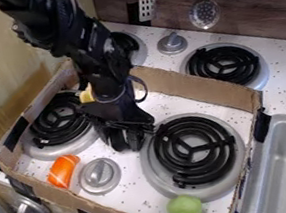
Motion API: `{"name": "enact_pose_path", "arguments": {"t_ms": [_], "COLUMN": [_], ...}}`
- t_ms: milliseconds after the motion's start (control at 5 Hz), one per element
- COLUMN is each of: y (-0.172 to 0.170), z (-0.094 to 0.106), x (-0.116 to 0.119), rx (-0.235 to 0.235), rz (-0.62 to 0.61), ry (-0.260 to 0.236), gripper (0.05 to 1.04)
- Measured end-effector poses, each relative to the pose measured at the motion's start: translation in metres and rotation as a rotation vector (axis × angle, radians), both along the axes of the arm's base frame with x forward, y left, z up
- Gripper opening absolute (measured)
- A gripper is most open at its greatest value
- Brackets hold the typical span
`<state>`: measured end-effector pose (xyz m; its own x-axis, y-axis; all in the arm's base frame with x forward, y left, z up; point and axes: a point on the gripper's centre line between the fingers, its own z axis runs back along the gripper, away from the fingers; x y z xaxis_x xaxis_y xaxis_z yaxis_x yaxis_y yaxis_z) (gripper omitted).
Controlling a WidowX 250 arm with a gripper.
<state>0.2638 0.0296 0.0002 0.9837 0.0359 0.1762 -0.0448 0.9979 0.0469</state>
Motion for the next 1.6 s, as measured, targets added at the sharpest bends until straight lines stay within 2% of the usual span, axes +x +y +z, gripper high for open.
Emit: {"name": "enact_pose_path", "arguments": {"t_ms": [200,600,800,1000,1200,1600], "y": [0.0,0.004,-0.005,-0.027,-0.052,-0.085], "z": [0.002,0.053,0.08,0.1,0.115,0.104], "x": [-0.005,0.003,0.004,0.014,0.024,0.052], "rx": [0.007,-0.024,-0.03,-0.003,0.031,0.036], "rz": [-0.01,-0.018,-0.016,-0.039,-0.055,-0.119], "ry": [0.037,0.114,0.139,0.134,0.093,0.054], "gripper": [0.617,0.617,0.616,0.617,0.617,0.617]}}
